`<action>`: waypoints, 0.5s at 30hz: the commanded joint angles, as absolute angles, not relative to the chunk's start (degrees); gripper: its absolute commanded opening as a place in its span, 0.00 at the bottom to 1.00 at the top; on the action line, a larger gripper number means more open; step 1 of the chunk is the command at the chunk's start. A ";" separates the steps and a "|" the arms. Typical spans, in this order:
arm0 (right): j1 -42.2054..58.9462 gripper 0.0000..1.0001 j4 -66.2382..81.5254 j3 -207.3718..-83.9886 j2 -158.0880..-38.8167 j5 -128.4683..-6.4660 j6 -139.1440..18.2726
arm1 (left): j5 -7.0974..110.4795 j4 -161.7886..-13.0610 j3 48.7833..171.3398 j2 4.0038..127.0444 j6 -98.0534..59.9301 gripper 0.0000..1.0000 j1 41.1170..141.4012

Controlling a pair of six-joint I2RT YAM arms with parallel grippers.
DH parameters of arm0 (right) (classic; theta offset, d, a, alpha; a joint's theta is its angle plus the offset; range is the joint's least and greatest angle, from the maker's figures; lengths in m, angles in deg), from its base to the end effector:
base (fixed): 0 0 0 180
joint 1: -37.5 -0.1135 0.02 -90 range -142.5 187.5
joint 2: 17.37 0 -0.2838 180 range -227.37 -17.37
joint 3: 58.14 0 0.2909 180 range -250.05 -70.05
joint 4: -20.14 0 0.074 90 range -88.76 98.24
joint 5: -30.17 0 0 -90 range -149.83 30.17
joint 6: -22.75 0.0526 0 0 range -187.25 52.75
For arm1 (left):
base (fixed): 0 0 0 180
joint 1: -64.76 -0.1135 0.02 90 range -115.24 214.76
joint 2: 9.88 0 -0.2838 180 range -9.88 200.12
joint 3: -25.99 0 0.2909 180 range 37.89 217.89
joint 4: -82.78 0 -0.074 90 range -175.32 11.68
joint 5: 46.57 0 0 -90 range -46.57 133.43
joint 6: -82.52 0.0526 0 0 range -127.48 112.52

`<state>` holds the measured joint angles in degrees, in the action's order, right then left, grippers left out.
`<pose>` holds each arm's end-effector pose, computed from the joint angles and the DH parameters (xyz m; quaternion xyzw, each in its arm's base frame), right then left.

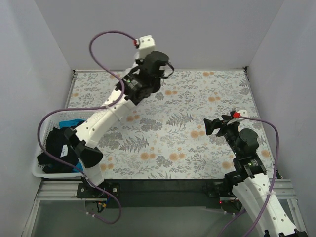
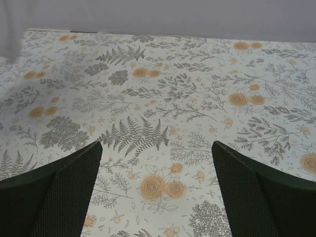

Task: Fold and stack the t-shirts
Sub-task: Move the tshirt to the center of the board

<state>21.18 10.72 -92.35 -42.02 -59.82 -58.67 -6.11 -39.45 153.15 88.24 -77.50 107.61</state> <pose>0.1685 0.0493 0.2805 -0.0476 0.7046 0.1526 0.6913 0.3272 -0.2490 0.4837 -0.3910 0.7093 -0.1862 0.5562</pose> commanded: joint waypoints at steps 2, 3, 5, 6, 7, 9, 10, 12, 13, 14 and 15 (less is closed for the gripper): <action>20.80 0.98 8.77 -97.11 -42.07 -62.28 -60.57 | -9.04 -49.97 163.40 90.58 -58.66 0.00 118.54; 20.89 0.98 8.42 -97.46 -41.98 -62.64 -60.92 | -8.69 -53.99 160.88 89.71 -55.59 0.00 119.16; 20.80 0.98 8.33 -98.78 -42.50 -62.99 -61.01 | -7.12 -57.44 155.96 87.60 -54.68 0.01 119.60; 20.80 0.98 5.98 -99.13 -42.86 -63.60 -61.10 | -7.37 -61.20 148.79 85.15 -53.90 0.02 119.60; 20.89 0.98 5.52 -100.01 -43.47 -63.87 -61.27 | -7.89 -62.89 145.50 83.65 -53.89 0.02 119.60; 20.89 0.98 4.29 -100.63 -44.44 -65.27 -61.19 | -11.05 -66.31 135.95 79.44 -54.94 0.03 119.52; 20.80 0.98 4.02 -100.89 -44.88 -65.80 -61.19 | -12.02 -67.38 132.85 78.11 -55.20 0.04 119.43; 20.80 0.98 3.58 -101.77 -46.37 -67.81 -61.01 | -13.43 -69.05 128.79 75.30 -55.29 0.05 118.90; 20.89 0.98 3.23 -102.04 -46.90 -68.43 -60.75 | -13.78 -69.06 126.16 73.20 -55.38 0.05 117.86; 20.80 0.98 3.14 -102.47 -47.77 -69.05 -60.66 | -14.22 -69.06 125.44 72.22 -55.12 0.05 117.41; 20.89 0.98 3.14 -102.74 -48.22 -70.19 -60.57 | -15.01 -69.24 124.91 71.42 -54.51 0.06 116.88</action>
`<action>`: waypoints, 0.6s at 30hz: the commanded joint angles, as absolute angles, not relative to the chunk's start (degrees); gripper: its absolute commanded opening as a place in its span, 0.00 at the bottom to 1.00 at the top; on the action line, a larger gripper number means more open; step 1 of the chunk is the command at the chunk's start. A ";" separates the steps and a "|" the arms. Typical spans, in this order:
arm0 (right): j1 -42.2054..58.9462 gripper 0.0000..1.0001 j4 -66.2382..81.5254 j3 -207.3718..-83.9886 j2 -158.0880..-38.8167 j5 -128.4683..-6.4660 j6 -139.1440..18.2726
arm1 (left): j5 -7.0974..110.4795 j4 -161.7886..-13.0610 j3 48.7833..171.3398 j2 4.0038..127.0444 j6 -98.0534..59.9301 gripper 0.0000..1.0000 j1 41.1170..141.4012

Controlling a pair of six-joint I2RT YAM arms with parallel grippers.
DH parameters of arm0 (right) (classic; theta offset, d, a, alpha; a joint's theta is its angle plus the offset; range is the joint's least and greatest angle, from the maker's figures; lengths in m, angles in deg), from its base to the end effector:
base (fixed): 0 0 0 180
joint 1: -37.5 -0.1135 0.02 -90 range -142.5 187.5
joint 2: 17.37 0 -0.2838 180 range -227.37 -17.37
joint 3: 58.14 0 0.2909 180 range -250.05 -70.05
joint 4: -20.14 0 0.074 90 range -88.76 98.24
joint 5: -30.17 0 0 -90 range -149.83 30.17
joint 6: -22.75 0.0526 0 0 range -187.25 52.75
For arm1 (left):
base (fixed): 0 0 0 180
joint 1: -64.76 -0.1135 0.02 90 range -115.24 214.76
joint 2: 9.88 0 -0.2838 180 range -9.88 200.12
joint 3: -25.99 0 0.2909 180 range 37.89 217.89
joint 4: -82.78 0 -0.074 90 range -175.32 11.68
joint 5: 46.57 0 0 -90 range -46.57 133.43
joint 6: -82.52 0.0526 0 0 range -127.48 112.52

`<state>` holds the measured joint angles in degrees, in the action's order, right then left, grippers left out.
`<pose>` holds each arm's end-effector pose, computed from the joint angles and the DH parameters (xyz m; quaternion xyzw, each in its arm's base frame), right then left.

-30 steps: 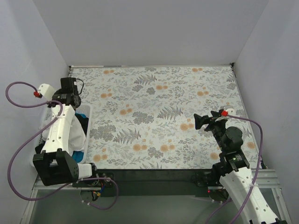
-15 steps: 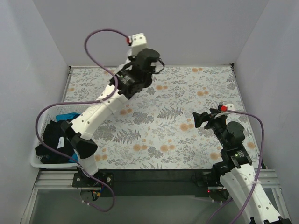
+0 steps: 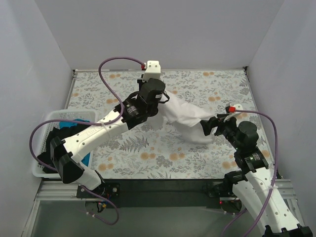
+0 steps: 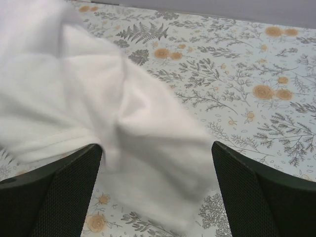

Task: Fold and stack the t-shirts
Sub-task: Move the tshirt to the center of the board

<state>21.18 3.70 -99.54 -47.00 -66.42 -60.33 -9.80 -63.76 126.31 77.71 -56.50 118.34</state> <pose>0.1748 0.0575 0.3029 -0.0990 0.7285 0.1777 0.6542 0.2657 -0.2892 0.4238 -0.2251 0.7452 -0.1661 0.6054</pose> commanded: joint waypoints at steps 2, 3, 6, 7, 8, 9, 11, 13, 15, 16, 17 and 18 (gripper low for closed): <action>20.80 0.98 3.14 -103.27 -49.36 -70.98 -60.31 | -16.24 -69.85 125.51 70.36 -51.02 0.06 115.65; 20.89 0.98 3.14 -103.44 -49.71 -71.77 -60.22 | -17.20 -70.46 125.95 70.28 -49.25 0.06 115.47; 20.89 0.98 3.05 -103.80 -50.94 -73.09 -59.87 | -15.47 -71.96 128.76 70.62 -43.44 0.07 115.47; 20.80 0.98 3.05 -103.80 -51.29 -73.36 -59.87 | -12.15 -72.05 129.47 70.71 -42.82 0.08 115.47; 20.80 0.98 3.05 -103.80 -51.47 -73.45 -59.43 | -10.20 -72.22 130.61 71.15 -42.29 0.07 115.47; 20.80 0.98 2.97 -103.62 -51.47 -73.45 -59.34 | -8.36 -72.14 131.23 71.50 -41.76 0.07 115.65; 20.89 0.98 3.05 -103.45 -51.39 -73.36 -59.25 | -3.69 -72.22 131.93 72.73 -41.32 0.08 117.31; 20.80 0.98 2.97 -103.27 -51.21 -72.49 -59.08 | 0.60 -72.14 132.02 74.92 -42.02 0.12 120.11; 20.80 0.98 2.88 -103.09 -50.86 -71.61 -59.16 | 3.95 -72.22 130.97 77.03 -45.60 0.22 122.05; 20.80 0.98 2.88 -102.74 -50.51 -71.34 -59.16 | 5.45 -72.23 130.71 77.82 -47.11 0.38 123.72; 20.80 0.98 2.88 -102.65 -50.42 -70.90 -59.16 | 8.68 -72.14 130.36 78.53 -48.25 0.49 124.43; 20.80 0.98 2.79 -102.48 -50.24 -70.81 -59.16 | 9.58 -72.14 130.01 80.19 -49.66 0.57 125.22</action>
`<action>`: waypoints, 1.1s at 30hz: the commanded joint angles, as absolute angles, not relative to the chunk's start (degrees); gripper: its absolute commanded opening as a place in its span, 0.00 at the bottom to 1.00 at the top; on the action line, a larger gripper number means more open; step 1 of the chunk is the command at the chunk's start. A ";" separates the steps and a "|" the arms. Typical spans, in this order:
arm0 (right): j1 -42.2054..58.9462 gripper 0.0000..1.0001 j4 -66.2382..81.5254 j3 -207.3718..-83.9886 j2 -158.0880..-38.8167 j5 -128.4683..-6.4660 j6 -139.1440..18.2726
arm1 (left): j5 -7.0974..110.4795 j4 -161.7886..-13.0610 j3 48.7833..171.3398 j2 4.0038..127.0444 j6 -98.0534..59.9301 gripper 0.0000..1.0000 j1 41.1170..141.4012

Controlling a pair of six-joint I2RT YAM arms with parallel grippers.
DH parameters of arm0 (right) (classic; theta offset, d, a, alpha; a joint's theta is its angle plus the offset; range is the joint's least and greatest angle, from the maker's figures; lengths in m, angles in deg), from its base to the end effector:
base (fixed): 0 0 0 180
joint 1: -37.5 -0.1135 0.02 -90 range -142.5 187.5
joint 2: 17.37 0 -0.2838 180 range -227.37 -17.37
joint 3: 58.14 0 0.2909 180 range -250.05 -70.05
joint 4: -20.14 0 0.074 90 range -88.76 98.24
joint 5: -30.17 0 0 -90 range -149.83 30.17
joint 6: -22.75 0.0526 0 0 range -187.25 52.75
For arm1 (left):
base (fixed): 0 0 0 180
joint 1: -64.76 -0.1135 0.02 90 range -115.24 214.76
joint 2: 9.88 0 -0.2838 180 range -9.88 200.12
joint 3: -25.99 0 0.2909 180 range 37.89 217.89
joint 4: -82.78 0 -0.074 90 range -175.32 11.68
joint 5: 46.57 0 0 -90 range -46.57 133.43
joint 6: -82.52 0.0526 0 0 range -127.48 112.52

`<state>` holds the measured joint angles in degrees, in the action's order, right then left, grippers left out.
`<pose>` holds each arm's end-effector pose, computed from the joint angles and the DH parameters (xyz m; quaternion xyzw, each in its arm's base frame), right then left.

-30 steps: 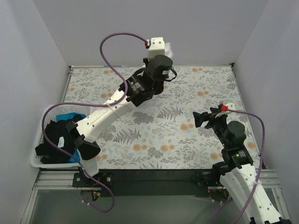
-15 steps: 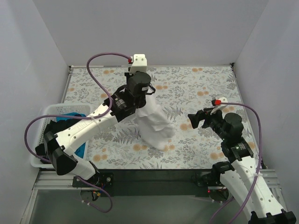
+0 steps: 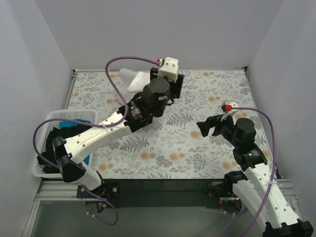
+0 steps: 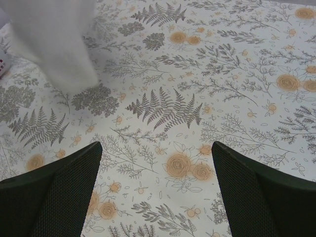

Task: Fold and stack the t-shirts
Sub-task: Move the tshirt to the center of the board, then flatten the tshirt out

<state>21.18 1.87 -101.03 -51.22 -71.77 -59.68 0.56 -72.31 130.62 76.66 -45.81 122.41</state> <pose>0.1845 0.0654 0.2972 -0.1250 0.7502 0.2109 0.6141 0.2395 -0.3113 0.4737 -0.1223 0.7270 -0.2762 0.6166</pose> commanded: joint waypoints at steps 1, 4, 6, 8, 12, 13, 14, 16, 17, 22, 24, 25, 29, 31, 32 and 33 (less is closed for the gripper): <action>20.80 0.98 2.79 -102.13 -49.98 -70.81 -59.08 | 10.64 -72.22 129.83 80.90 -51.93 0.66 126.36; 20.80 0.98 2.44 -101.86 -50.07 -70.46 -59.25 | 14.42 -72.14 128.25 81.70 -57.29 0.71 127.51; 20.80 0.98 2.00 -101.86 -50.33 -69.50 -59.17 | 15.30 -72.31 126.15 80.48 -60.55 0.72 127.60; 20.80 0.98 1.73 -101.86 -51.20 -69.58 -58.99 | 12.95 -73.10 121.93 77.58 -63.37 0.72 127.51; 20.80 0.97 1.65 -103.26 -57.95 -73.79 -58.03 | 9.22 -71.01 114.02 71.78 -71.09 0.72 120.44; 20.89 0.96 1.56 -103.88 -59.98 -74.67 -57.67 | 11.24 -68.21 111.48 70.90 -73.72 0.72 117.35; 20.71 0.94 1.12 -104.75 -62.17 -76.68 -57.24 | 13.26 -67.23 109.80 69.24 -78.80 0.72 114.01; 20.10 0.86 0.86 -107.39 -69.01 -77.84 -56.79 | 17.65 -66.69 106.99 68.52 -80.86 0.72 104.51; 19.75 0.85 0.86 -108.27 -71.14 -78.02 -56.62 | 19.16 -66.78 105.50 69.13 -81.04 0.72 101.79; 15.97 0.85 1.56 -113.98 -83.71 -74.77 -56.62 | 24.09 -65.46 107.41 77.99 -82.10 0.72 87.89; 15.79 0.85 2.34 -115.30 -86.44 -73.98 -56.09 | 26.28 -63.88 110.21 84.56 -83.15 0.72 84.03; 15.70 0.85 2.52 -116.27 -88.72 -73.45 -56.09 | 27.07 -63.44 111.18 87.12 -83.68 0.72 83.14; 15.70 0.87 2.88 -119.00 -93.56 -70.29 -57.05 | 28.31 -61.07 117.59 98.20 -83.33 0.73 81.81; 15.79 0.88 2.79 -120.31 -96.20 -69.67 -57.67 | 27.70 -57.75 121.20 103.47 -83.94 0.74 81.90; 15.88 0.88 2.96 -121.45 -97.08 -69.23 -58.11 | 27.35 -56.94 121.82 104.71 -84.21 0.75 81.81; 15.88 0.89 2.88 -121.90 -98.74 -68.97 -58.28 | 25.61 -56.50 122.18 105.42 -84.38 0.75 81.81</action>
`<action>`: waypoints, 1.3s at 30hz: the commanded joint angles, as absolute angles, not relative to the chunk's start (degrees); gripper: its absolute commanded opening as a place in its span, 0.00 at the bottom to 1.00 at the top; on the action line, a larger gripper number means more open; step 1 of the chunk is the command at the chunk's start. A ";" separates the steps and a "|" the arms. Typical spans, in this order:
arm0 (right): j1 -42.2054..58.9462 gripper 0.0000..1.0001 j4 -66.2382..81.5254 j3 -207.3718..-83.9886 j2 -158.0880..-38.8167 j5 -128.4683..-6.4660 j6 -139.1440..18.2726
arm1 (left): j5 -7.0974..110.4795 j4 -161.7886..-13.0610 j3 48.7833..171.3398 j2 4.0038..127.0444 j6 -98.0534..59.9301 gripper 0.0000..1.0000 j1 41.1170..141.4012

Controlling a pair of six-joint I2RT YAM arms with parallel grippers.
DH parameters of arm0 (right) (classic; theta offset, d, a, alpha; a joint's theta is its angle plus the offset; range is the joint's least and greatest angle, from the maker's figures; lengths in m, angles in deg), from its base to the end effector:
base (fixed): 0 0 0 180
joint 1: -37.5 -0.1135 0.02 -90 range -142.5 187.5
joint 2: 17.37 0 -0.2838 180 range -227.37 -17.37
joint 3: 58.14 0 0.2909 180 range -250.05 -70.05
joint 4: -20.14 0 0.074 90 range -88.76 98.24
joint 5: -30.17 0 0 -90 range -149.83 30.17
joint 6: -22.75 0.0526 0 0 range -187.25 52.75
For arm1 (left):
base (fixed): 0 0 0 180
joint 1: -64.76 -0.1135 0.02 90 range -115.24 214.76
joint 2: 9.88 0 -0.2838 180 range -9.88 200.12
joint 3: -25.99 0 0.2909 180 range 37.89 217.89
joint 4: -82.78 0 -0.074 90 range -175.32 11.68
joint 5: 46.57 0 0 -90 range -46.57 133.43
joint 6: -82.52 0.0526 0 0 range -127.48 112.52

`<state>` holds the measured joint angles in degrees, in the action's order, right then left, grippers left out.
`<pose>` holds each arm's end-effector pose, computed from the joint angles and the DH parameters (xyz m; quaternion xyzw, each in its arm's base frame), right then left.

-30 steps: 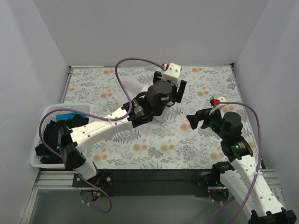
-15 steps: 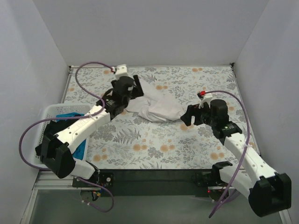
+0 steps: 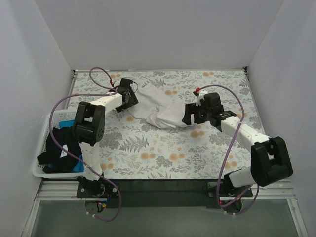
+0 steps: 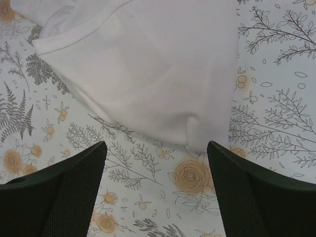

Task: Fold and stack the t-shirts
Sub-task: Flatten the tshirt out

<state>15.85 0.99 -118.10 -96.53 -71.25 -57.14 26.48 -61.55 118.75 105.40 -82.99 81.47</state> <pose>0.3120 0.1350 0.2187 -0.1332 0.8868 0.2047 0.3924 0.4598 -0.1220 0.1531 -0.5021 0.8089 -0.0971 0.2901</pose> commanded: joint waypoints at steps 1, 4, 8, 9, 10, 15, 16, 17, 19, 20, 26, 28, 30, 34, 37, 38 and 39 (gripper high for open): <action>16.05 0.89 2.96 -122.42 -99.63 -68.88 -58.81 | 24.72 -56.23 121.74 105.78 -84.65 0.75 81.90; 16.40 0.89 3.05 -124.45 -103.58 -69.32 -59.43 | 22.43 -56.49 120.86 106.57 -84.83 0.75 81.72; 17.63 0.89 4.01 -126.29 -108.24 -69.58 -59.69 | 23.12 -56.41 120.86 109.03 -84.74 0.73 81.81; 17.72 0.89 4.28 -127.08 -109.99 -69.67 -59.95 | 23.21 -56.41 120.60 109.38 -84.82 0.70 81.81; 17.72 0.88 4.28 -127.52 -110.88 -70.10 -60.04 | 23.56 -56.58 120.34 109.65 -85.00 0.67 81.81; 17.72 0.68 4.64 -129.11 -115.01 -73.89 -60.66 | 23.57 -57.81 117.27 108.69 -85.27 0.24 81.81; 17.81 0.60 4.64 -129.46 -115.10 -74.06 -60.83 | 22.96 -57.90 116.74 107.99 -85.27 0.09 81.81; 17.90 0.50 4.55 -129.55 -115.11 -74.15 -61.10 | 21.82 -57.99 116.21 107.11 -85.35 0.02 81.72; 18.59 0.21 4.63 -129.55 -113.53 -73.54 -61.71 | 21.55 -57.99 114.80 103.78 -85.53 0.00 81.02; 18.95 0.12 4.64 -129.72 -112.74 -71.54 -61.80 | 21.55 -57.90 114.36 102.19 -85.88 0.00 80.58; 27.38 0.01 6.99 -129.73 -100.62 -64.06 -59.08 | 20.05 -56.32 110.06 88.68 -87.46 0.00 78.03; 30.10 0.01 9.71 -128.41 -94.65 -63.43 -58.90 | 20.31 -55.97 108.57 84.53 -87.90 0.00 78.03; 30.82 0.01 12.80 -125.53 -89.39 -63.08 -59.60 | 21.19 -56.05 105.58 78.82 -88.77 0.00 78.03; 30.91 0.18 14.13 -118.41 -82.51 -65.71 -58.12 | 27.41 -57.10 98.46 70.90 -90.62 0.00 78.12; 30.91 0.49 13.78 -110.34 -76.28 -64.40 -53.20 | 30.06 -57.89 92.58 66.42 -91.24 0.00 78.38; 30.91 0.55 13.60 -108.47 -74.78 -64.66 -52.14 | 31.29 -58.33 91.34 65.54 -91.24 0.00 78.38; 30.91 0.62 13.34 -106.71 -72.33 -65.53 -51.09 | 31.56 -58.77 89.33 64.75 -90.98 0.00 78.56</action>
<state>30.58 13.78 -112.26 -75.65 -66.96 -55.24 29.43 -59.98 93.81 65.71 -90.44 78.61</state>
